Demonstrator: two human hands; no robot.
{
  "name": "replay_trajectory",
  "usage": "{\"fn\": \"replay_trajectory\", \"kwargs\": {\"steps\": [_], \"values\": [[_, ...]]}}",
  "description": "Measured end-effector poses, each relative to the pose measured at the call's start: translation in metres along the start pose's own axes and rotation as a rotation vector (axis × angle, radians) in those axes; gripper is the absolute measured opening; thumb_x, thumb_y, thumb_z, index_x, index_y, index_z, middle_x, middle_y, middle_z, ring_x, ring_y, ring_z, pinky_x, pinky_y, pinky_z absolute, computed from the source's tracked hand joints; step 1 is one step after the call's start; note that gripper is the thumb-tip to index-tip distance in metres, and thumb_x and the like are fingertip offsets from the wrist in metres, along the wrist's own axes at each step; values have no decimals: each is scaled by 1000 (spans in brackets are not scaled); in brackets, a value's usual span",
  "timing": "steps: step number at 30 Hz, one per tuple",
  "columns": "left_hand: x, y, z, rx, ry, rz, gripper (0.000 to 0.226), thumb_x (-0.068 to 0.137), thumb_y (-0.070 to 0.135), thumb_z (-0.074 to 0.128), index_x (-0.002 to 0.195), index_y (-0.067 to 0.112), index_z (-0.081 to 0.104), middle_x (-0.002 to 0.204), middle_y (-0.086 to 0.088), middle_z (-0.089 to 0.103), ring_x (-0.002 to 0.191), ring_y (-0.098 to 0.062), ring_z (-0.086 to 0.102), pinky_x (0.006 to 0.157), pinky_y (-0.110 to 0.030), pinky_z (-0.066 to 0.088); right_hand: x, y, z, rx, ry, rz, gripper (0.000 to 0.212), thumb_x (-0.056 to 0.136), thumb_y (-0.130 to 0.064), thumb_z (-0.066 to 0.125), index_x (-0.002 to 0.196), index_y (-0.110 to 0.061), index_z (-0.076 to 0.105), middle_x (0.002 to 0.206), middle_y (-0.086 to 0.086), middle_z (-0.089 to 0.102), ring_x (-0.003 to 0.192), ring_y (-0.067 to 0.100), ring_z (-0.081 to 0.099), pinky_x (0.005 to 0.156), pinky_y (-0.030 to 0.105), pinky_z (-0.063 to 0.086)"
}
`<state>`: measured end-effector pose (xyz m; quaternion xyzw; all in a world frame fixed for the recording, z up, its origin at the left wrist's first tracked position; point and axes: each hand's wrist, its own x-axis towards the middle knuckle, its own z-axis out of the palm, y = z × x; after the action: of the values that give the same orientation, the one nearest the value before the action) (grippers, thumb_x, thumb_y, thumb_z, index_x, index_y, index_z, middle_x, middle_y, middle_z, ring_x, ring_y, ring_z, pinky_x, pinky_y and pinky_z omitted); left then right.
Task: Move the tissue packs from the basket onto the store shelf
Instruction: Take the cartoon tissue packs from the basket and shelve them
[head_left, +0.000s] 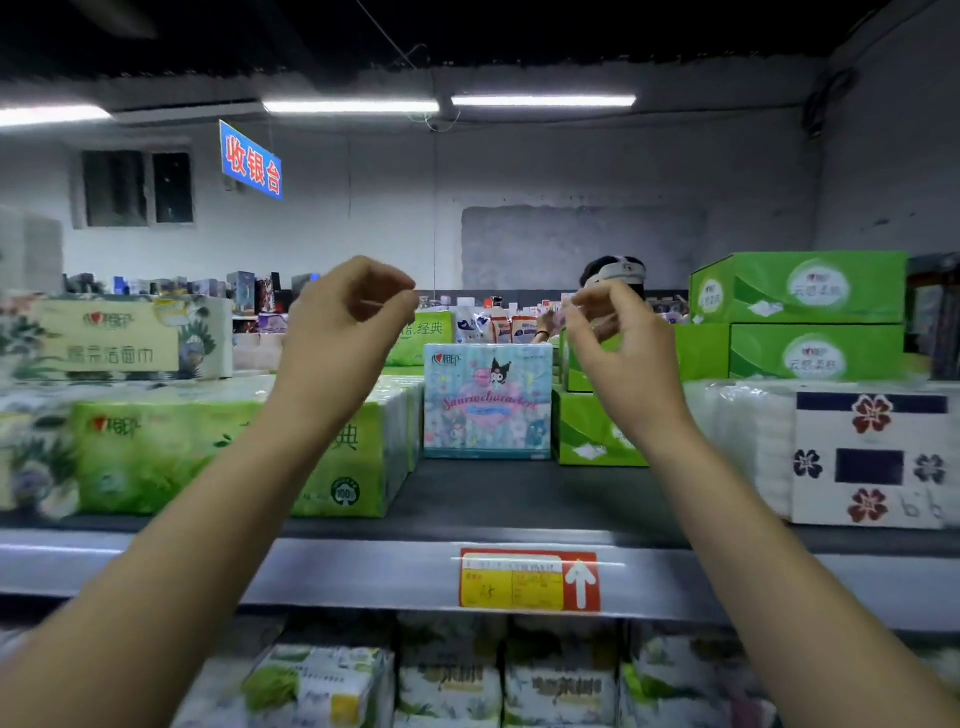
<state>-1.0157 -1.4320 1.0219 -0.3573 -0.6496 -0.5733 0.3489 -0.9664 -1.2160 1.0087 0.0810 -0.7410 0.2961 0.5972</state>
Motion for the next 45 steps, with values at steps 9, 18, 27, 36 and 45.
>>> {"fn": "replay_trajectory", "kwargs": {"steps": [9, 18, 27, 36, 45], "values": [[-110, 3, 19, -284, 67, -246, 16, 88, 14, 64, 78, 26, 67, 79, 5, 71, 84, -13, 67, 80, -29, 51, -103, -21, -53, 483, -70, 380, 12, 88, -13, 63, 95, -23, 60, 91, 1, 64, 85, 26, 66, 55, 28, 56], [-158, 15, 26, -307, 97, -412, 12, 90, 15, 59, 84, 21, 66, 78, 9, 73, 83, -8, 69, 77, -21, 55, -159, -13, -89, 501, 15, 615, 15, 89, -17, 60, 104, -17, 61, 94, 6, 71, 83, 24, 69, 57, 26, 56], [-194, 15, 25, -121, 117, -475, 6, 88, 25, 61, 89, 24, 67, 89, 7, 72, 87, -7, 68, 81, -27, 52, -194, 2, -101, 493, -36, 684, 14, 87, -13, 62, 99, -20, 62, 90, 1, 71, 78, 15, 69, 61, 27, 57], [-230, -1, 11, -216, 205, -694, 11, 91, 15, 56, 88, 19, 65, 82, 6, 75, 84, -10, 71, 77, -22, 54, -224, 13, -90, 548, -52, 814, 11, 87, -12, 60, 96, -19, 63, 87, 3, 72, 72, 14, 69, 57, 23, 56], [-246, -16, -16, -301, 160, -771, 13, 94, 14, 52, 92, 15, 65, 79, 3, 74, 83, -14, 71, 72, -19, 55, -250, 0, -77, 528, -28, 911, 12, 91, -13, 55, 96, -19, 63, 84, -4, 73, 71, 11, 69, 55, 21, 55]]}}
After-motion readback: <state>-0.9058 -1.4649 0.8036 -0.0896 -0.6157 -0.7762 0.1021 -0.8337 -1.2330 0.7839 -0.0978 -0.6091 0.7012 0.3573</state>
